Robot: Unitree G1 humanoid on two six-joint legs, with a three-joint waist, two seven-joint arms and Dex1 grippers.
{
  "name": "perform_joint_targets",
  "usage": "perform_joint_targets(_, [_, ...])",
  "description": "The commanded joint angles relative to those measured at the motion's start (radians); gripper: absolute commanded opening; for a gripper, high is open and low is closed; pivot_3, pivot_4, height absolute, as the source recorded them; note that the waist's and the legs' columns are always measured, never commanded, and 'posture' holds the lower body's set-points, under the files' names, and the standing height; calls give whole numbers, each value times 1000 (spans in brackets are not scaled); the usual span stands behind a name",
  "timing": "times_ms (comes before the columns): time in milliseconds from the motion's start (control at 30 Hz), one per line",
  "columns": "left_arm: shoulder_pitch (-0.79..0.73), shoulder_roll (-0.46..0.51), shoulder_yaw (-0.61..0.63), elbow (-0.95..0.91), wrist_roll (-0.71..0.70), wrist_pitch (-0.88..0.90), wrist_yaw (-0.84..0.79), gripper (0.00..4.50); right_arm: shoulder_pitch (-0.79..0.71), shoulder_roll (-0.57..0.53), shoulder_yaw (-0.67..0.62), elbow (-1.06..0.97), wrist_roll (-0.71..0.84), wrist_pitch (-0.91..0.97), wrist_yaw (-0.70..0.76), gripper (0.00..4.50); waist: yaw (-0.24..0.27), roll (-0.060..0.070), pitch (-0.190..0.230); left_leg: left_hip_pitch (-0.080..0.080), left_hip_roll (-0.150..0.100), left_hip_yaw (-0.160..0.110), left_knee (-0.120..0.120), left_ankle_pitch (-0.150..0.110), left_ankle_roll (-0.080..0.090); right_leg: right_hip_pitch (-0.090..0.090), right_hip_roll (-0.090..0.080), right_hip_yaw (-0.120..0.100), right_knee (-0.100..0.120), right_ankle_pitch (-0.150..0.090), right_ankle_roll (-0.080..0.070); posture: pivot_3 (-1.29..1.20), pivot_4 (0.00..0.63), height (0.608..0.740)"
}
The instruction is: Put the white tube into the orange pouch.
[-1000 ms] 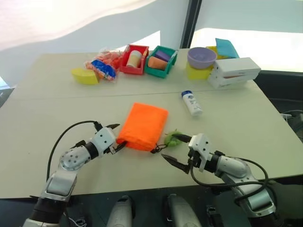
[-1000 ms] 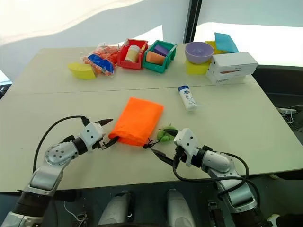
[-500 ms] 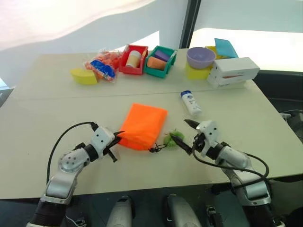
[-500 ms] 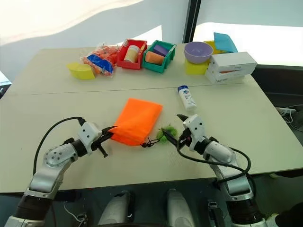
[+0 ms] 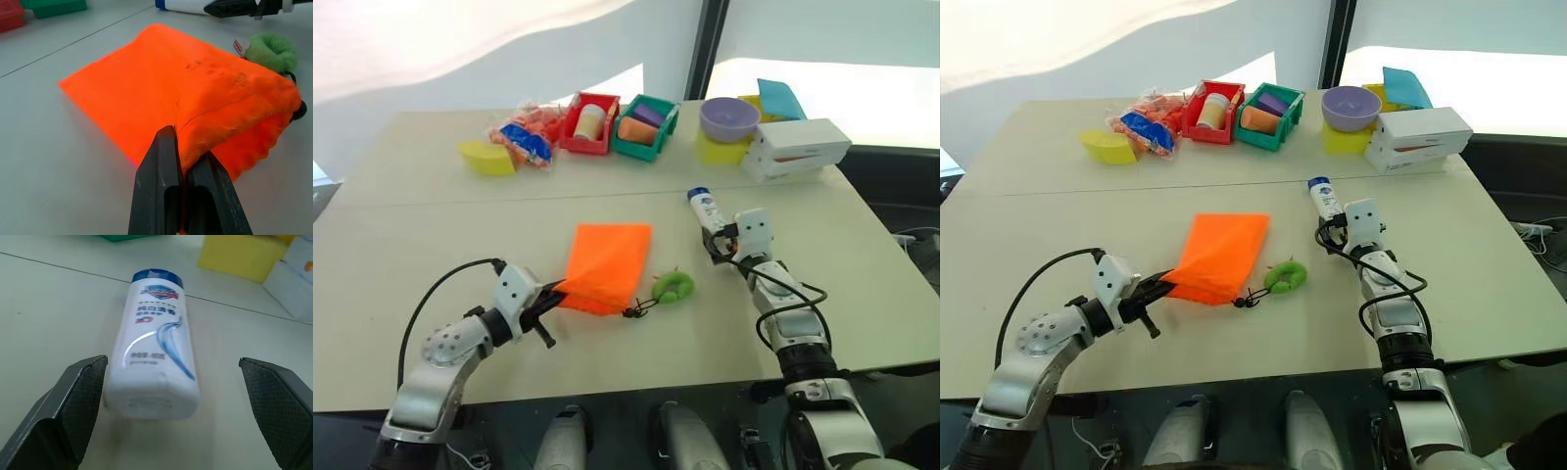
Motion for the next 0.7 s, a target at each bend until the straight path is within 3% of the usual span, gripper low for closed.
perform_joint_targets(33, [-14, -4, -3, -9, 6, -9, 5, 55, -53, 14, -48, 73, 40, -44, 7, 4500, -1, 0, 0, 0, 0, 0, 0, 0, 0, 0, 0, 0, 0, 0, 0, 0, 150, 740])
perform_joint_targets(233, [-20, -8, -4, -8, 12, -7, 4, 55, -74, 29, -65, 123, 60, -89, 39, 4500, -1, 0, 0, 0, 0, 0, 0, 0, 0, 0, 0, 0, 1, 0, 0, 0, 150, 740])
perform_joint_targets(333, [-21, -8, -4, -8, 13, -7, 3, 0, -77, 33, -69, 129, 65, -97, 48, 3723, -1, 0, 0, 1, 0, 0, 0, 0, 0, 0, 0, 0, 1, 0, 0, 0, 150, 740])
perform_joint_targets(500, [-25, -7, -4, -4, 12, -9, 0, 0, -74, 36, -69, 116, 71, -100, 67, 1824, -1, 0, 0, 1, 0, 0, 0, 0, 0, 0, 0, 0, 2, 0, 0, 0, 150, 740])
perform_joint_targets(700, [-37, -8, -2, 9, 9, -11, -4, 0, -27, 31, -60, 8, 92, -97, 122, 1660, -1, 0, 0, 1, 0, 0, 0, 0, 0, 0, 0, 0, 2, 0, 0, 0, 150, 740])
